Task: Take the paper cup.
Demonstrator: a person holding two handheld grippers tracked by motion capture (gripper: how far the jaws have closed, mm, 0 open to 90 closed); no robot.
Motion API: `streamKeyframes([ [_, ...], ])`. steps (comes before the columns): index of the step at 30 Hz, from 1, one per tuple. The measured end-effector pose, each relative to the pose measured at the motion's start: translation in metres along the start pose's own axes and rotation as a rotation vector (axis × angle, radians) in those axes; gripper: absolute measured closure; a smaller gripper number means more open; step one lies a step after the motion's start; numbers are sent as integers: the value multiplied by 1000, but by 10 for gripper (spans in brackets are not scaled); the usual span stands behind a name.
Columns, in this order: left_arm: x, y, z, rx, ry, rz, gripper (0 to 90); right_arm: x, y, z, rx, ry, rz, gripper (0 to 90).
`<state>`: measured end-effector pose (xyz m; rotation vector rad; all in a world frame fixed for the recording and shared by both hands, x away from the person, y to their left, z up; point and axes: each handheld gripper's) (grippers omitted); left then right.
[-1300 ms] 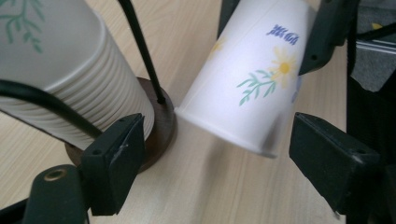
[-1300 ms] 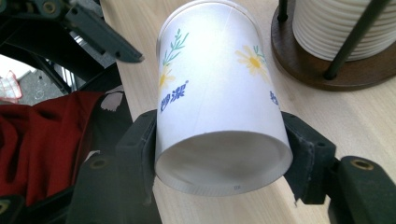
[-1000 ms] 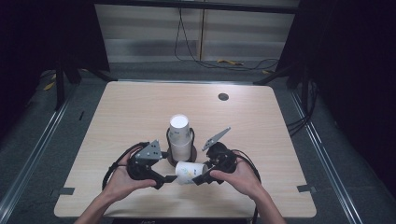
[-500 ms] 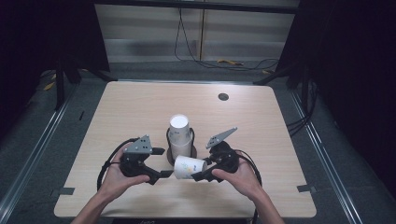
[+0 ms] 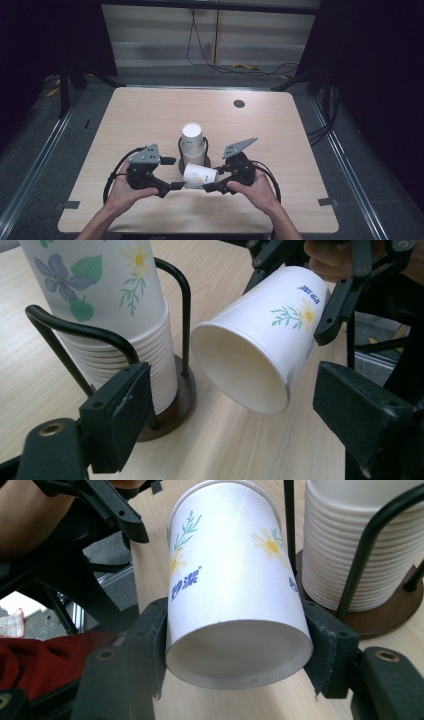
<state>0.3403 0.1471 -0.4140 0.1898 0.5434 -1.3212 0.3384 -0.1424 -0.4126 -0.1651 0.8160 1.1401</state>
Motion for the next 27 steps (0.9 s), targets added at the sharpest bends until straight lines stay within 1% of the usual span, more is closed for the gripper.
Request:
streamKeyframes([
  [1,-1,0,0,7,1,0,163,0,0,0,-2,-4,-3,362],
  [3,-1,-1,0,-3,-18,-4,163,0,0,-1,-1,-22,8,361],
  [5,-1,0,1,0,-27,-12,163,0,0,-2,-5,-32,15,361],
  [6,-2,-1,1,2,-28,-11,162,-1,0,-3,-9,-41,14,361],
  [9,-2,-2,2,10,-36,-2,163,-3,0,-3,-15,-75,30,361],
  [10,-2,-3,2,4,-41,1,163,-4,0,-3,-19,-86,29,361],
  [12,-4,-3,3,11,-45,5,162,-5,0,-4,-25,-108,43,361],
  [15,-4,-3,3,10,-57,9,159,-5,1,-5,-38,-125,43,360],
  [18,-4,-3,2,5,-73,-5,159,-5,1,-5,-43,-137,42,361],
  [20,-5,-3,2,7,-78,-3,159,-5,1,-5,-45,-150,46,361],
  [22,-5,-3,2,-1,-90,-9,159,-6,2,-5,-51,-156,42,361],
  [24,-5,-3,2,-4,-94,-6,159,-6,2,-6,-54,-159,46,360],
  [26,-5,-3,2,-7,-99,-8,159,-6,2,-6,-60,-171,36,360],
  [27,-5,-4,2,-6,-102,-11,159,-6,1,-7,-60,-182,44,360],
])
Point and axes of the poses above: each handheld gripper's, and its own axes: x roughly forward along the jaws, z roughly out of its top, y roughly to its left, and after that the axes turned 4 degrees about -z, right-handed
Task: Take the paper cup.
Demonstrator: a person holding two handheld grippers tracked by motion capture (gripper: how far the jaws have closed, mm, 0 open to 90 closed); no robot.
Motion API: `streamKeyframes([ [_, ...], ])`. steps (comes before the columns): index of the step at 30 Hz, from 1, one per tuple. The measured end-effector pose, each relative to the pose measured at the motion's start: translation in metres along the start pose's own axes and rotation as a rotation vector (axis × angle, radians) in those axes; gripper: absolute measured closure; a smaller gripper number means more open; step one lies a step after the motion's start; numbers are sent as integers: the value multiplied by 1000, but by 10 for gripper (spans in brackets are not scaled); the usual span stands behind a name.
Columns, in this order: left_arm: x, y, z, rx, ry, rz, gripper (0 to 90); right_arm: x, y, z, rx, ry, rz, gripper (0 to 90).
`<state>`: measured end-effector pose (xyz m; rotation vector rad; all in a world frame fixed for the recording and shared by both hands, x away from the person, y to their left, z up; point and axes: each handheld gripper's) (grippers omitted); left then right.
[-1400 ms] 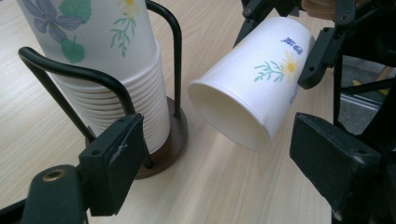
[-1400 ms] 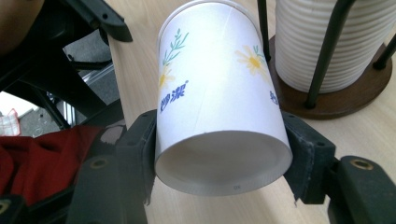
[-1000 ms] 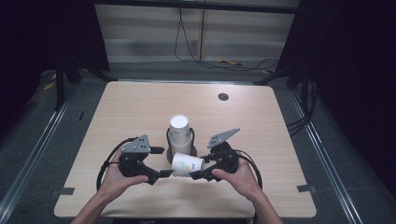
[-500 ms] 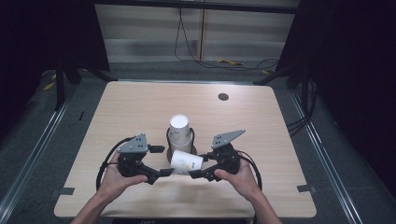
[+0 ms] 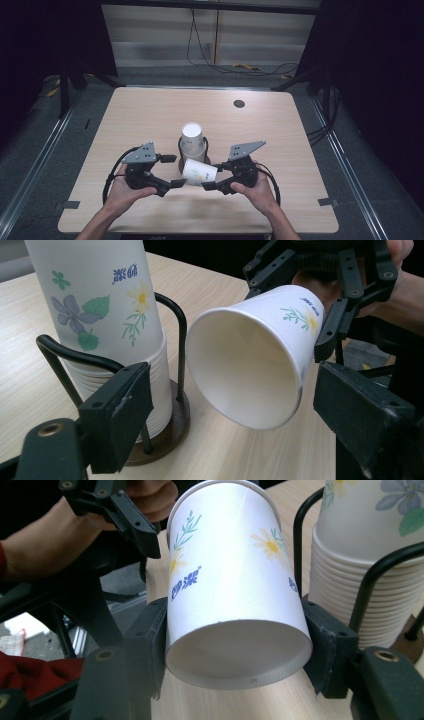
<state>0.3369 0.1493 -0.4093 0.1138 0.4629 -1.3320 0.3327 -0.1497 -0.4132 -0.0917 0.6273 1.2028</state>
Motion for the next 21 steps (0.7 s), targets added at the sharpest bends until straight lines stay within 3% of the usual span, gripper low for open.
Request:
streamKeyframes([
  [11,1,1,0,-7,-20,-6,158,-3,0,-2,-23,-94,8,364],
  [15,1,1,0,-20,-38,-27,157,-3,1,-2,-26,-120,31,364],
  [21,4,0,0,-7,-36,-71,156,-2,2,-1,-38,-115,61,366],
])
Point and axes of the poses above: each handheld gripper's, and its own axes: x roughly forward along the jaws, z roughly out of its top, y roughly to its left, and after that the axes turned 4 degrees about -z, right-handed
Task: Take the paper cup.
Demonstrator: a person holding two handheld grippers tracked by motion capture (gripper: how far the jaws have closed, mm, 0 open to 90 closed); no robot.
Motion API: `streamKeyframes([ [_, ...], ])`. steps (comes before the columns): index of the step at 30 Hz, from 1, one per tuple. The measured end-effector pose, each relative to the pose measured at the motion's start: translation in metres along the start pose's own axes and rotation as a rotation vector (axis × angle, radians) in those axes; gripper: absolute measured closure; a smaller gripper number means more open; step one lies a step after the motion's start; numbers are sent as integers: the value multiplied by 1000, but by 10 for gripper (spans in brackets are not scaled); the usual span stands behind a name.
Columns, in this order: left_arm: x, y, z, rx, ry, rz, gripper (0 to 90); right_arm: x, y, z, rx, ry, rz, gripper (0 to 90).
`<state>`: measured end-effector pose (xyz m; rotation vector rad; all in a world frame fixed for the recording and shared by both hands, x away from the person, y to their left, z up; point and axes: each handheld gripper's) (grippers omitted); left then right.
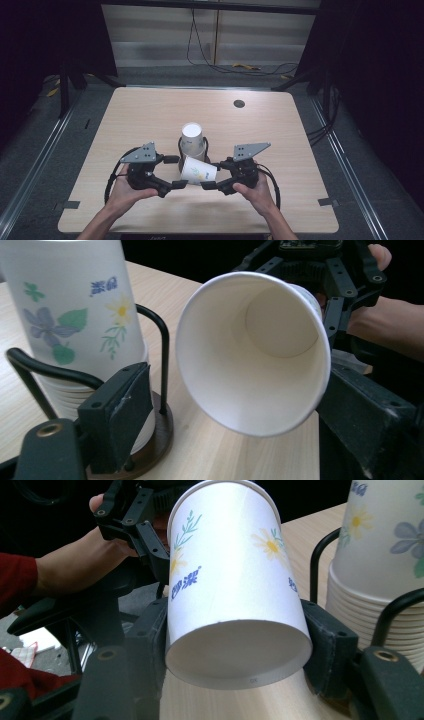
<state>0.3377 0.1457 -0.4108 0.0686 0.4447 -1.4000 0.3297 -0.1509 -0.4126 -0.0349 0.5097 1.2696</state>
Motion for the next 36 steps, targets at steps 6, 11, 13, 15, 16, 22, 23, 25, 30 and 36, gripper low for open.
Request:
streamKeyframes([
  [6,5,2,-1,-2,17,-15,114,3,2,1,-12,21,11,370],
  [11,8,1,-1,14,8,-33,117,6,3,1,-15,33,21,370],
  [13,7,1,-1,14,3,-46,131,7,3,1,-15,37,27,370],
  [15,8,1,0,14,0,-49,134,8,4,1,-20,43,26,370],
  [16,7,1,0,18,2,-52,142,8,4,1,-23,42,25,370],
  [22,8,0,0,30,-4,-58,202,8,3,1,-19,37,22,369],
  [23,8,0,0,24,-6,-63,201,8,3,1,-20,37,25,369],
  [25,9,1,0,15,-5,-67,175,8,3,1,-21,39,29,369],
  [30,11,-1,0,37,2,-73,199,10,4,2,-26,47,35,370],
  [36,9,-2,0,44,5,-72,225,10,3,1,-21,50,43,368],
])
Point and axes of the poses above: each handheld gripper's, and its own axes: x roughly forward along the jaws, z roughly out of its top, y roughly to its left, and after that the axes turned 4 degrees about -z, right-handed
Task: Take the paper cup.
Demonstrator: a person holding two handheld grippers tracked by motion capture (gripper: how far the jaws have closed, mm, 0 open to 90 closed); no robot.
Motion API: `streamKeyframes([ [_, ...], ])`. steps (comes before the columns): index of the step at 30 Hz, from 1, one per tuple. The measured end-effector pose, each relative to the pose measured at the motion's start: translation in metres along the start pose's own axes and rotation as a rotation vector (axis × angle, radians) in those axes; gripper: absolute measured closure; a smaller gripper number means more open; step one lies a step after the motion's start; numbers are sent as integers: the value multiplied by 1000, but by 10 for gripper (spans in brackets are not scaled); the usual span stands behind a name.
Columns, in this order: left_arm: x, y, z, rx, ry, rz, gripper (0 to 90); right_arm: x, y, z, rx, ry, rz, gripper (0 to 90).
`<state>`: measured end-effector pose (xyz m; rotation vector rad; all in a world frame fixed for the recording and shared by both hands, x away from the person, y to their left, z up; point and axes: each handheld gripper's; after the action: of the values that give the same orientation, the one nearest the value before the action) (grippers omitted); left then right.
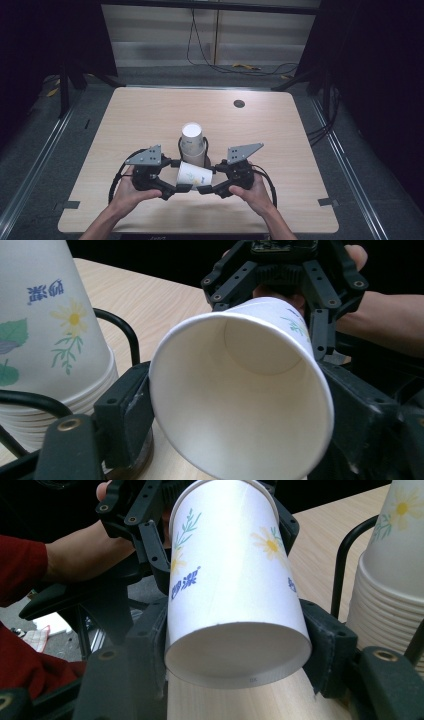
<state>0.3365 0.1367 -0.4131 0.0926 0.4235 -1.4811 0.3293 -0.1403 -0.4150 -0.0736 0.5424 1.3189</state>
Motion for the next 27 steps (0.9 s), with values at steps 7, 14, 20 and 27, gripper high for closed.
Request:
streamKeyframes([
  [7,1,0,0,7,12,-1,246,1,-2,-2,13,15,5,353],
  [14,0,-1,0,13,5,-8,267,2,-3,-3,18,24,-14,306],
  [20,-1,-2,1,20,6,4,272,3,-2,-3,22,24,-25,265],
  [27,-3,-1,1,14,-1,13,269,3,-3,-4,25,33,-40,225],
])
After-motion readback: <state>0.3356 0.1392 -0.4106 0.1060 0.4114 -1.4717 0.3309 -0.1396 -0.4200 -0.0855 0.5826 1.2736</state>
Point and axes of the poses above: each handheld gripper's, and its own axes: x roughly forward along the jaws, z roughly out of its top, y roughly to its left, and after that the axes turned 4 degrees about -z, right-handed
